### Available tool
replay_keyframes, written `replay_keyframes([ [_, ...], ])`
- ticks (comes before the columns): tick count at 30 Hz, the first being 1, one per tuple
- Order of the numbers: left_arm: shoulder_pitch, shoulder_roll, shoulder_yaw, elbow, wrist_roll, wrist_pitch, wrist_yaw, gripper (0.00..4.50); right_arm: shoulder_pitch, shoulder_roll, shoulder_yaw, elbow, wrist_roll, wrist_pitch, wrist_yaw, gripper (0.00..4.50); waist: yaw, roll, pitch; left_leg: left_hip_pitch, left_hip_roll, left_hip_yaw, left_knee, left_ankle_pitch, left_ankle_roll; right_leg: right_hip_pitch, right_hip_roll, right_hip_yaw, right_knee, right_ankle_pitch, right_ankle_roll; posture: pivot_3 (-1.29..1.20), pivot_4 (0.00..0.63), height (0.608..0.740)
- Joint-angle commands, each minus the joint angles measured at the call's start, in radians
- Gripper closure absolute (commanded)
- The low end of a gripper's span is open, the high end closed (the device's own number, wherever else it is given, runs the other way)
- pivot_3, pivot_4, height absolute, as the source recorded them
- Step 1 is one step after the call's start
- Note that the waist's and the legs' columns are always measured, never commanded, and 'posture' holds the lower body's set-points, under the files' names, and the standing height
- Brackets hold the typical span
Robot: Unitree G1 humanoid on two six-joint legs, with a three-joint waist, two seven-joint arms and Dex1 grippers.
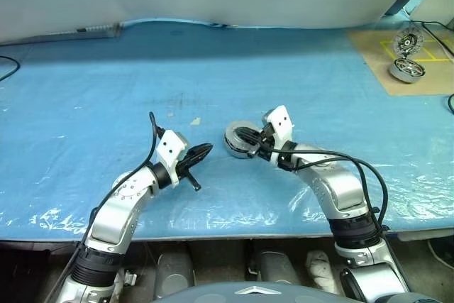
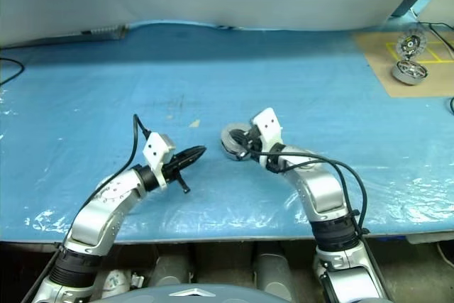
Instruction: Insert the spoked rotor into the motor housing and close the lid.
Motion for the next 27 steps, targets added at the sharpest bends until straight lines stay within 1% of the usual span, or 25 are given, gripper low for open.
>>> replay_keyframes([
  [1,-0.002,-0.006,0.004,0.01,0.0,-0.043,0.0,4.5,0.031,0.02,0.036,-0.05,-0.046,-0.01,-0.066,4.07,0.0,0.0,0.0,0.0,0.0,0.0,0.0,0.0,0.0,0.0,0.0,0.0,0.0,0.0,0.0,0.0,0.15,0.74],
  [2,-0.002,-0.007,0.003,0.017,0.0,-0.05,-0.001,4.5,0.035,0.029,0.039,-0.05,-0.049,-0.006,-0.078,3.89,0.0,0.0,0.0,0.0,0.0,0.0,0.0,0.0,0.0,0.0,0.0,0.0,0.0,0.0,0.0,0.0,0.15,0.74],
  [3,-0.002,-0.008,0.002,0.025,0.001,-0.058,-0.003,4.5,0.037,0.036,0.046,-0.045,-0.059,-0.007,-0.09,3.57,-0.001,0.0,0.0,0.0,0.0,0.0,-0.001,0.0,0.0,0.0,0.0,0.0,0.0,0.0,0.0,0.0,0.15,0.74],
  [6,0.001,-0.007,0.001,0.046,0.002,-0.08,-0.011,4.5,0.035,0.053,0.059,-0.019,-0.079,-0.02,-0.115,2.46,-0.002,0.0,0.0,0.0,0.0,0.0,-0.001,0.0,0.0,0.0,0.0,0.0,0.0,0.0,0.0,0.0,0.15,0.74],
  [10,0.007,-0.003,0.006,0.067,0.002,-0.103,-0.021,4.5,0.038,0.072,0.056,0.019,-0.09,-0.045,-0.137,1.19,-0.001,0.0,0.0,0.0,0.0,0.0,-0.001,0.0,0.0,0.0,0.0,0.0,0.0,0.0,0.0,0.0,0.15,0.74],
  [11,0.009,-0.002,0.007,0.07,0.002,-0.107,-0.023,4.5,0.039,0.075,0.058,0.028,-0.094,-0.054,-0.142,0.75,-0.001,0.0,0.0,0.0,0.0,0.0,-0.001,0.0,0.0,0.0,0.0,0.0,0.0,0.0,0.0,0.0,0.15,0.74],
  [13,0.011,-0.001,0.008,0.076,0.002,-0.114,-0.024,4.5,0.042,0.081,0.058,0.049,-0.106,-0.075,-0.157,0.12,-0.001,0.0,0.0,0.0,0.0,0.0,-0.001,0.0,0.0,0.0,0.0,0.0,0.0,0.0,0.0,0.0,0.15,0.74],
  [14,0.012,-0.001,0.008,0.078,0.002,-0.117,-0.025,4.5,0.045,0.084,0.057,0.06,-0.111,-0.086,-0.161,0.03,-0.001,0.0,0.0,0.0,0.0,0.0,-0.001,0.0,0.0,0.0,0.0,0.0,0.0,0.0,0.0,0.0,0.15,0.74],
  [22,0.01,-0.002,0.004,0.1,0.009,-0.135,-0.023,4.5,0.094,0.079,0.058,0.116,-0.12,-0.172,-0.157,0.03,-0.001,0.0,0.0,0.0,0.0,0.0,-0.001,0.0,0.0,0.0,0.0,0.0,0.0,0.0,0.0,0.0,0.15,0.74],
  [24,0.009,-0.002,0.004,0.113,0.011,-0.145,-0.025,4.5,0.105,0.077,0.059,0.128,-0.126,-0.197,-0.159,0.33,-0.001,0.0,0.0,0.0,0.0,0.0,-0.001,0.0,0.0,0.0,0.0,0.0,0.0,0.0,0.001,0.0,0.15,0.74],
  [27,0.008,0.0,0.007,0.132,0.013,-0.159,-0.03,4.5,0.113,0.079,0.057,0.137,-0.132,-0.219,-0.168,0.38,-0.001,0.0,0.0,0.0,0.0,0.0,-0.001,0.0,0.0,0.0,0.0,0.0,0.0,0.0,0.001,0.0,0.15,0.74],
])
